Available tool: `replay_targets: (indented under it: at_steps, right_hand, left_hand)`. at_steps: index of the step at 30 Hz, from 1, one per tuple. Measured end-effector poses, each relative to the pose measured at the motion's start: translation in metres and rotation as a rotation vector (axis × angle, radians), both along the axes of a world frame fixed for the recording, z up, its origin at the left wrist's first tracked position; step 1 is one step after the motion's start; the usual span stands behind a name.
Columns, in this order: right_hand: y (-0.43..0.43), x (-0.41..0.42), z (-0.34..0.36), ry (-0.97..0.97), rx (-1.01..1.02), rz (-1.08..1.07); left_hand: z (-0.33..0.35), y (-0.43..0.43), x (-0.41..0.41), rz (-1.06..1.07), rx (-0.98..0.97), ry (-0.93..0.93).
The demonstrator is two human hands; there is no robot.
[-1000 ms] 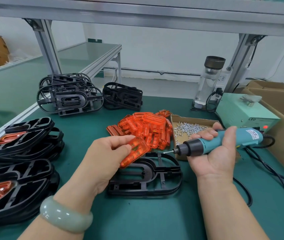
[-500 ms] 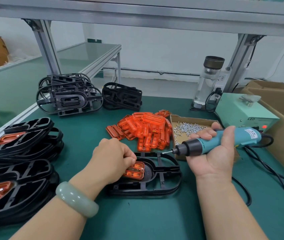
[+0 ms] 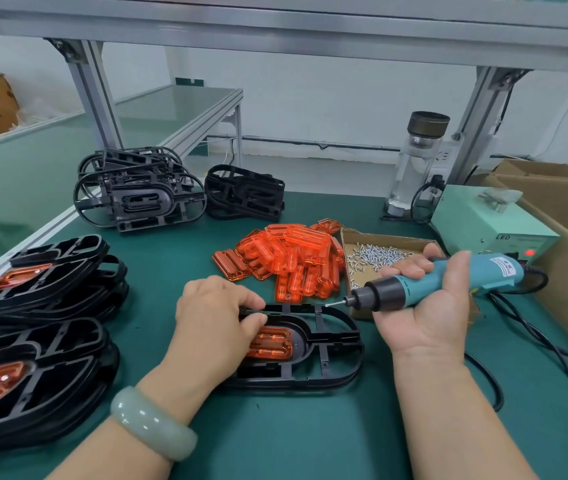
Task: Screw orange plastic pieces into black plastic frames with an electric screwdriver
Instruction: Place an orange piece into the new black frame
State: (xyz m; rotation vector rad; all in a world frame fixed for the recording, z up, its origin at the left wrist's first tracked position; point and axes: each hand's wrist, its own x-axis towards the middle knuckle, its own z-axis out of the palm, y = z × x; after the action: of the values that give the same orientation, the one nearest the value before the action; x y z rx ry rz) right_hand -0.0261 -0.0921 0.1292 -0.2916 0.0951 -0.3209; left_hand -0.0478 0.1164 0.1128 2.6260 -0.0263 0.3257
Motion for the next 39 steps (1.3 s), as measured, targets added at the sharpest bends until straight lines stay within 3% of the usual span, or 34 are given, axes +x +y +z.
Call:
replay_targets:
  at_steps: [5,13,17,33,37,39]
  right_hand:
    - [0.000,0.001,0.001,0.006,-0.004,-0.001]
    - [0.000,0.000,0.001,-0.001,0.007,-0.003]
    - [0.000,0.000,0.001,-0.007,0.017,-0.001]
    - [-0.001,-0.002,0.002,-0.016,0.021,0.001]
    - [-0.002,-0.001,0.003,-0.015,0.028,0.003]
    - [-0.003,-0.001,0.003,-0.019,0.030,-0.001]
  left_hand:
    - [0.011,0.015,-0.006,-0.084,0.120,0.195]
    - [0.006,0.021,-0.002,-0.094,0.036,0.345]
    - [0.002,0.026,-0.001,-0.073,-0.119,0.406]
    - [-0.002,0.012,-0.009,-0.115,0.010,0.353]
    - [0.004,0.015,-0.012,-0.151,-0.047,0.362]
    - [0.010,0.010,-0.010,-0.138,-0.059,0.274]
